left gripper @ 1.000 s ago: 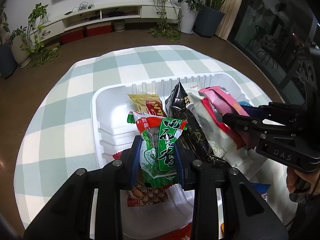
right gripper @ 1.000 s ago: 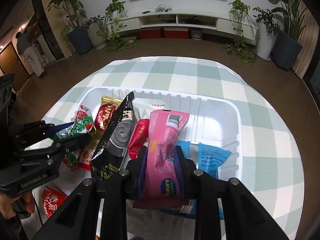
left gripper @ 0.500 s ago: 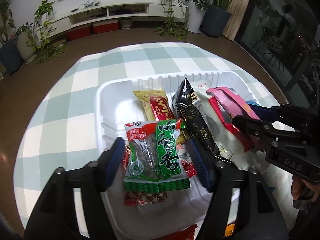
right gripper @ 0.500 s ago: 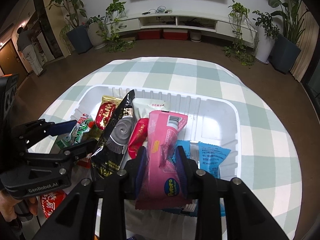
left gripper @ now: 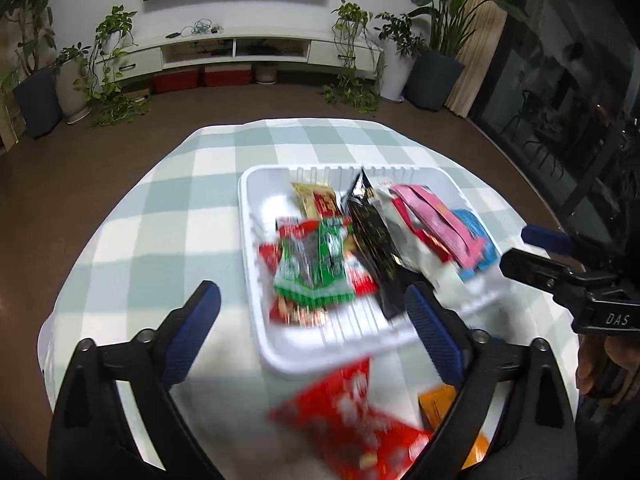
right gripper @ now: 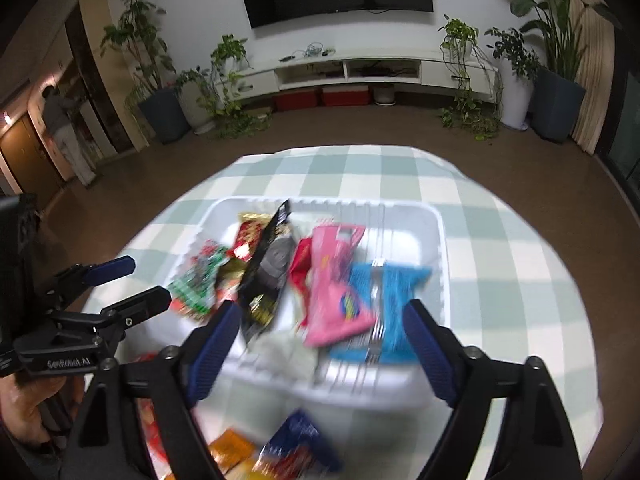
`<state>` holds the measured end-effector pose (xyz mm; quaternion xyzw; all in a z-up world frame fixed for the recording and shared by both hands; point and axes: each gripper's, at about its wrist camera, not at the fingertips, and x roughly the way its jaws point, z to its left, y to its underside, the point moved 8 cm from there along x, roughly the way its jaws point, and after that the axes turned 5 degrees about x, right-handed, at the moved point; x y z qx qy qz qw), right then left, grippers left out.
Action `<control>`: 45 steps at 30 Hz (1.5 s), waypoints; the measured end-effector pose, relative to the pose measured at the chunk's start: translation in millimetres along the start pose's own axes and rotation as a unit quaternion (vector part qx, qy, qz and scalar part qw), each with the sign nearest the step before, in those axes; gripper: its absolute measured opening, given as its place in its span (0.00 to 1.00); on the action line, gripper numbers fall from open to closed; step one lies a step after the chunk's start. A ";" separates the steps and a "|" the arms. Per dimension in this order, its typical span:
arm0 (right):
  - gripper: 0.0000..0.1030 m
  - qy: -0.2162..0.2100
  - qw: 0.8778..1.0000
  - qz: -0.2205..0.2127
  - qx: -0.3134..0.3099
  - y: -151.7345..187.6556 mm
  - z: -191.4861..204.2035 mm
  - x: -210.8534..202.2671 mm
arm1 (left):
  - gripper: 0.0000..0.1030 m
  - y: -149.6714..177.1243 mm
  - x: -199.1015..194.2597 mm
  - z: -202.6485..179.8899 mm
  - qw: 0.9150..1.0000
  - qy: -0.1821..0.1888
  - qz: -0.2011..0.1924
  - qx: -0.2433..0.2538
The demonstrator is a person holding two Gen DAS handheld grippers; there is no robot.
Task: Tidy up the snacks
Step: 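Grasp the clear white packet with the left gripper while the right grasps the blue-yellow cake packet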
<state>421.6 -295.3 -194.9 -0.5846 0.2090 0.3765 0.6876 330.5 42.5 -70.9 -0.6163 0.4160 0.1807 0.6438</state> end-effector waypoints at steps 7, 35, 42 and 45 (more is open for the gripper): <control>0.86 -0.052 0.996 0.035 0.059 73.8 0.0 -23.0 | 0.96 61.2 -48.0 -17.0 0.999 0.037 -0.010 -0.007; 0.60 -0.009 0.991 0.109 0.079 105.7 8.3 28.9 | 0.95 196.3 -28.6 -119.7 0.930 0.106 0.137 0.324; 0.53 0.006 0.993 0.113 0.046 119.2 2.0 18.4 | 0.94 211.6 -36.4 -126.0 0.928 0.151 0.155 0.304; 0.53 0.017 0.993 0.115 0.026 128.6 -3.3 10.0 | 0.94 216.1 -47.9 -133.0 0.925 0.178 0.164 0.295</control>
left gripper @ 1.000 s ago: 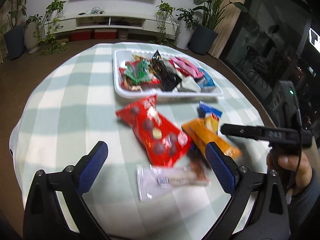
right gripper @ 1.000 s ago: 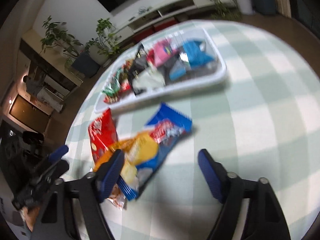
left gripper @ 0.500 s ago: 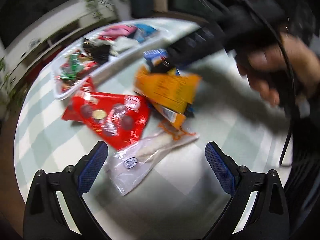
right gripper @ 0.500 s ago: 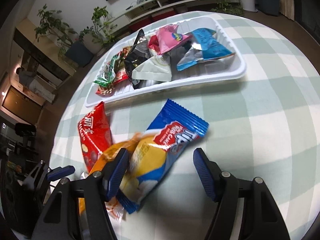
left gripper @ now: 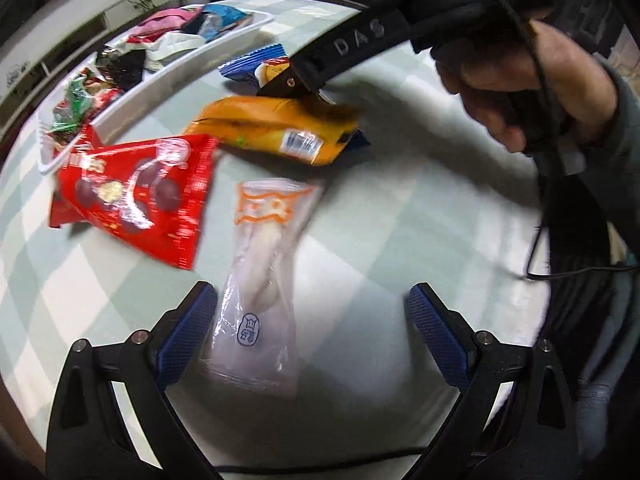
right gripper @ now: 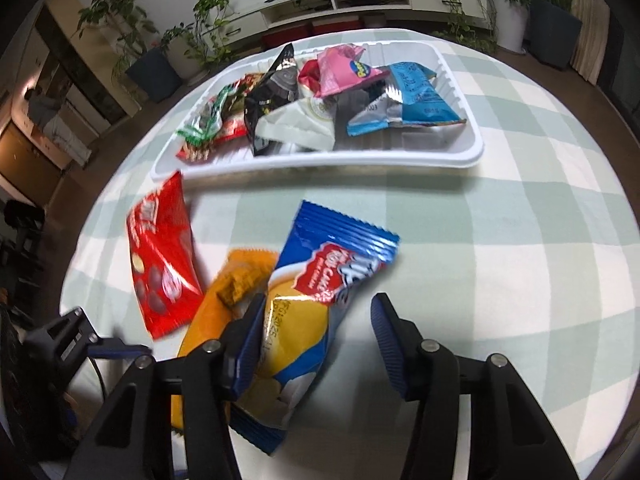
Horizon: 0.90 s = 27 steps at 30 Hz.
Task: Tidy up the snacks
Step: 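Grasp the clear white packet with the left gripper while the right grasps the blue-yellow cake packet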
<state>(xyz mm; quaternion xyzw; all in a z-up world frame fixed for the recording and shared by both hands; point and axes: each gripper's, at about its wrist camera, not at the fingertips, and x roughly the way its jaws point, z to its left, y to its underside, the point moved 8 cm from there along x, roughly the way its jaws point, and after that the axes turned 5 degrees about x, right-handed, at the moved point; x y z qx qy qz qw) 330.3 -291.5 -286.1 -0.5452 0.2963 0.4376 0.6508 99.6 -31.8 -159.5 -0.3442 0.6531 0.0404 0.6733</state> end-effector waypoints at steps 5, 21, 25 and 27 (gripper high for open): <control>0.53 0.028 0.999 0.002 -0.022 16.5 -14.5 -10.2 | 0.94 -7.6 -14.7 16.7 0.996 -0.063 -0.026 -0.051; 0.52 0.043 0.999 -0.009 -0.027 24.5 -19.8 -20.9 | 0.41 -24.2 -1.9 52.4 0.989 -0.098 0.010 -0.111; 0.52 0.045 0.999 -0.006 -0.026 26.2 -21.7 -20.1 | 0.40 -26.6 2.8 42.3 0.990 -0.105 0.032 -0.086; 0.52 0.046 0.999 -0.004 -0.028 27.6 -20.8 -19.3 | 0.42 -28.8 6.8 35.6 0.990 -0.105 0.042 -0.082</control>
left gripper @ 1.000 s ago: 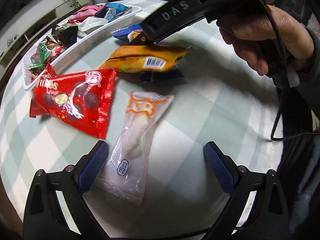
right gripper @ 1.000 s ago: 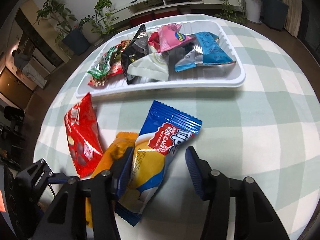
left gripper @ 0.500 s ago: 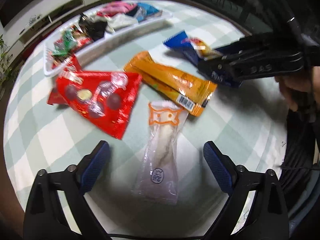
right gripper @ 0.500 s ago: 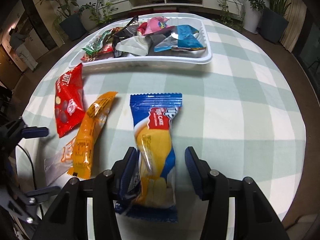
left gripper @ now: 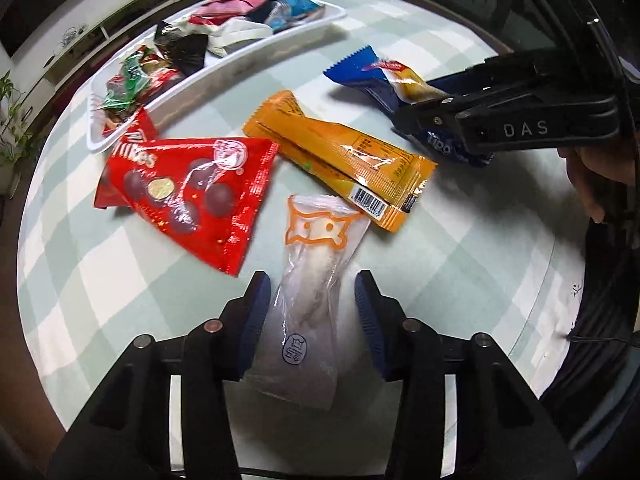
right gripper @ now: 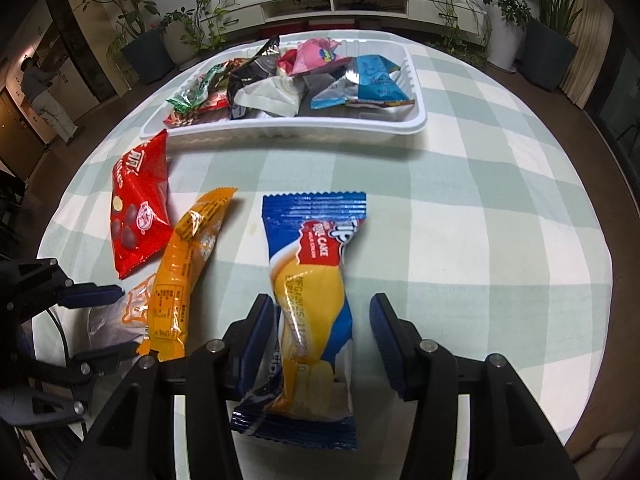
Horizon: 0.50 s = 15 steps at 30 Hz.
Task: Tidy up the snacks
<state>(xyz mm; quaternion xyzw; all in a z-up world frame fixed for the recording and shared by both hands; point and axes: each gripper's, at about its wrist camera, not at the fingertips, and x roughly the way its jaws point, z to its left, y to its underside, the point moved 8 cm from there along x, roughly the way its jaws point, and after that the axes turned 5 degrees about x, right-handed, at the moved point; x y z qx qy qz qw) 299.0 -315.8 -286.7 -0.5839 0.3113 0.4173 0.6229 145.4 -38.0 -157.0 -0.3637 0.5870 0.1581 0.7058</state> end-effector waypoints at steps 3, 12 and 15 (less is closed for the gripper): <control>0.52 -0.001 1.000 0.000 -0.006 1.4 3.7 -0.2 | 0.40 -2.7 4.3 -3.8 1.000 0.002 0.004 0.006; 0.52 0.003 1.000 0.001 -0.012 2.6 4.9 0.9 | 0.20 8.1 -5.6 -11.0 1.000 0.017 -0.022 -0.007; 0.52 0.005 1.000 0.001 -0.015 2.6 4.9 1.4 | 0.19 11.3 -8.8 -11.6 0.999 0.022 -0.032 -0.021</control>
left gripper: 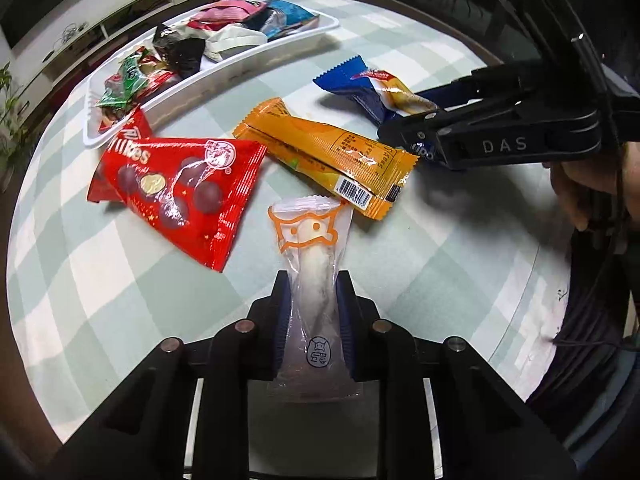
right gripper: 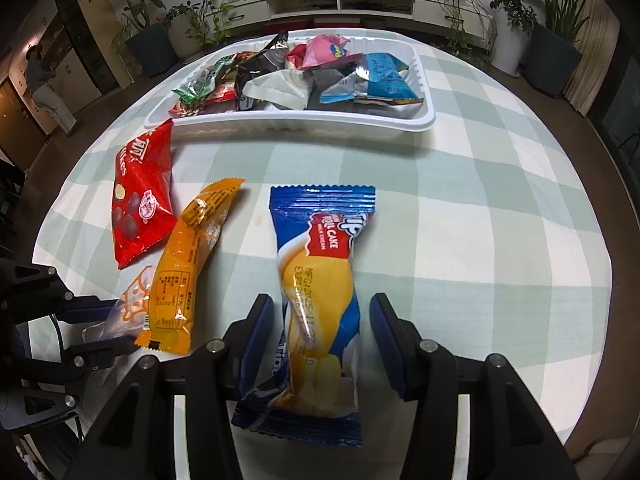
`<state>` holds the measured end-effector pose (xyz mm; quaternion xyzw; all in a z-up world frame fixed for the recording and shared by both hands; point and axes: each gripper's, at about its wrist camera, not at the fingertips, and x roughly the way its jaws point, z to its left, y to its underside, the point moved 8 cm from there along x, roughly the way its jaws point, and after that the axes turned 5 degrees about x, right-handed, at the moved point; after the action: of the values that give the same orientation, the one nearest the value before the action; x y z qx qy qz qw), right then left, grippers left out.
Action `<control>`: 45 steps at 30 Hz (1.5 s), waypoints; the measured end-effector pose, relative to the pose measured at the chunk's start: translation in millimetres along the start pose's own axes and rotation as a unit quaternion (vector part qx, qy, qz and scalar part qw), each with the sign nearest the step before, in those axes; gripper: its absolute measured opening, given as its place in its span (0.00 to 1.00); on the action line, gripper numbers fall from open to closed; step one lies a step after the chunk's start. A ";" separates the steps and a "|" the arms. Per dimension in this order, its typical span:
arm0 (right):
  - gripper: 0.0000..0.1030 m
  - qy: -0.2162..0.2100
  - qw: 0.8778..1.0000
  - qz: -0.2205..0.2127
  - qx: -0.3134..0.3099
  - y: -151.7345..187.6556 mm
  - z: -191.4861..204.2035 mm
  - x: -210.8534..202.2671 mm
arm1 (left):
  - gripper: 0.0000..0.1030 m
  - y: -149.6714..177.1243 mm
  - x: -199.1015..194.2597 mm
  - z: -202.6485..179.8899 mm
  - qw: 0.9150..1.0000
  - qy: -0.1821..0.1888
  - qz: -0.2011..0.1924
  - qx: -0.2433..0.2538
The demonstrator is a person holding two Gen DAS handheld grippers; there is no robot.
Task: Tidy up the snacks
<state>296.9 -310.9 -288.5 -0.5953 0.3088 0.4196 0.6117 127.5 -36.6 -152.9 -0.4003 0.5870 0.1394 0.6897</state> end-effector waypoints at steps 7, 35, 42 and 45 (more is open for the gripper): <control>0.47 0.005 1.000 -0.004 -0.012 -0.4 -0.6 1.3 | 0.19 7.6 -8.2 1.4 0.998 0.026 -0.027 -0.045; 0.26 -0.046 0.989 -0.082 0.112 -6.9 -71.8 -55.2 | 0.19 17.2 -71.4 65.9 0.974 0.054 -0.133 -0.173; 0.26 -0.037 0.984 -0.119 0.129 -50.4 -96.9 -81.3 | 0.19 -15.0 -103.6 121.6 0.965 0.032 -0.172 -0.198; 0.26 -0.064 0.982 -0.143 0.109 -84.1 -74.6 -97.1 | 0.19 -47.8 -111.6 146.5 0.965 0.015 -0.179 -0.193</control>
<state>335.7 -393.6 -171.3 -0.5351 0.2249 0.3291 0.7449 231.1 68.6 -32.9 -0.6259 0.4783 0.1185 0.6045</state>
